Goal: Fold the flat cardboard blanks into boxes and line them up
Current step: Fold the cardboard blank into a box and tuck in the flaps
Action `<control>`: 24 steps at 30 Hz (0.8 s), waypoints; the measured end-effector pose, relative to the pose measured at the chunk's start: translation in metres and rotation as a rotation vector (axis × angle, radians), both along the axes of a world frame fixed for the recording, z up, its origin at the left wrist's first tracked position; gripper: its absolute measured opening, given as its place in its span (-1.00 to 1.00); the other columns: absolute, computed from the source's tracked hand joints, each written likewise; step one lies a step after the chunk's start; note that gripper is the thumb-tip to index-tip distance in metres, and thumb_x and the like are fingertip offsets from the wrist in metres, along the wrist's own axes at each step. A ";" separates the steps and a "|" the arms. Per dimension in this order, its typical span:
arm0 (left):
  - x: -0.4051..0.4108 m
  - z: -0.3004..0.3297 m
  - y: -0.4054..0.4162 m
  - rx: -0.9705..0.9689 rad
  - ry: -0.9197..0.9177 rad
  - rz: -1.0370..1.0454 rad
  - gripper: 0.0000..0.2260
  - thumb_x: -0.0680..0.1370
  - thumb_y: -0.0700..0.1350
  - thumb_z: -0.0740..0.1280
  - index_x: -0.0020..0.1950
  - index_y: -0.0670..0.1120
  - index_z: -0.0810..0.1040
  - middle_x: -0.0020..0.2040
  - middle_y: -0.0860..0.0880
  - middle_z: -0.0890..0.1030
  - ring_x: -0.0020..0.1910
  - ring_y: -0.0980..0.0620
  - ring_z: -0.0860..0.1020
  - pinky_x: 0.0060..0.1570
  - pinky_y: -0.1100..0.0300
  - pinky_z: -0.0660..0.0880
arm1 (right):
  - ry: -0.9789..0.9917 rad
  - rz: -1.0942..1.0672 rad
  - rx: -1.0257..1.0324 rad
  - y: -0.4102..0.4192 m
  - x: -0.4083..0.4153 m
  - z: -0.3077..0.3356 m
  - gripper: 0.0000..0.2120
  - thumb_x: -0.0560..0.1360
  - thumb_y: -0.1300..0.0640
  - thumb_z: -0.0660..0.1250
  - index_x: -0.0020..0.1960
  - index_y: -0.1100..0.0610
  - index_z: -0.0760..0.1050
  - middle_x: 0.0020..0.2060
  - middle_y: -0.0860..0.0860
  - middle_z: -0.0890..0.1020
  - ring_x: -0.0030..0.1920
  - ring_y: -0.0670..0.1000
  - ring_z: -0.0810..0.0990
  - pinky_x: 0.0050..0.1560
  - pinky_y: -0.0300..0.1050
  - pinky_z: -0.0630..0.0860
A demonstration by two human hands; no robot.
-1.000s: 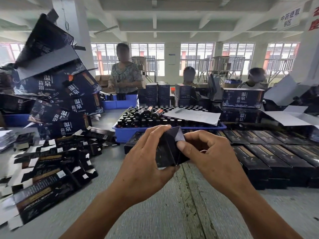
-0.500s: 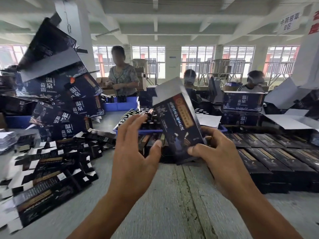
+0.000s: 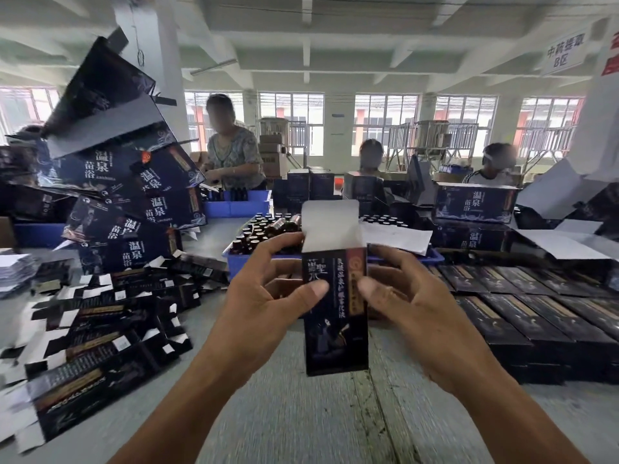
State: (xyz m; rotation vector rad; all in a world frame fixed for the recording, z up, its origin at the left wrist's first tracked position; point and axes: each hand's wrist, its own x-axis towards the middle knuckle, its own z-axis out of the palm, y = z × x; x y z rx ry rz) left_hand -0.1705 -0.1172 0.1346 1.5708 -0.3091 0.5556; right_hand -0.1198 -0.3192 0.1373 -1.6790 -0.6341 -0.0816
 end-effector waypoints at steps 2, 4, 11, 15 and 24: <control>0.000 -0.001 -0.003 0.064 0.004 0.000 -0.49 0.33 -0.03 0.54 0.20 0.34 0.52 0.07 0.08 0.68 0.04 0.03 0.69 -0.06 0.18 0.64 | -0.067 0.016 0.089 -0.004 0.000 0.002 -0.47 0.41 -0.14 0.39 0.37 -0.28 0.41 0.09 -0.38 0.64 0.08 -0.32 0.62 -0.12 -0.51 0.51; 0.000 -0.001 -0.005 0.122 0.000 0.016 -0.46 0.33 -0.02 0.55 0.22 0.35 0.49 0.07 0.11 0.67 0.05 0.04 0.68 -0.01 0.15 0.64 | -0.098 0.037 0.123 -0.006 0.000 0.003 -0.51 0.43 -0.10 0.39 0.34 -0.29 0.43 0.08 -0.40 0.63 0.09 -0.31 0.63 -0.11 -0.51 0.51; -0.004 0.003 -0.001 0.196 -0.045 -0.049 -0.57 0.44 0.13 0.46 0.29 0.34 0.50 0.14 0.18 0.63 0.11 0.08 0.65 -0.02 0.32 0.57 | -0.181 0.067 0.086 -0.010 0.000 0.003 -0.57 0.51 -0.09 0.37 0.34 -0.37 0.44 0.20 -0.30 0.62 0.14 -0.25 0.63 -0.01 -0.48 0.50; -0.004 0.002 0.002 0.225 -0.036 -0.070 -0.66 0.51 0.08 0.42 0.28 0.29 0.56 0.16 0.18 0.64 0.12 0.06 0.65 0.01 0.27 0.59 | -0.185 0.094 0.038 -0.011 0.001 0.001 -0.66 0.52 -0.10 0.34 0.27 -0.32 0.54 0.17 -0.27 0.64 0.14 -0.25 0.63 -0.01 -0.52 0.48; -0.004 0.002 0.004 0.222 -0.016 -0.079 -0.76 0.48 0.05 0.40 0.13 0.25 0.61 0.09 0.10 0.69 0.03 0.06 0.67 0.06 0.21 0.60 | -0.211 0.057 0.049 -0.009 0.000 0.001 -0.62 0.48 -0.08 0.40 0.23 -0.41 0.44 0.25 -0.34 0.57 0.21 -0.24 0.58 0.08 -0.24 0.55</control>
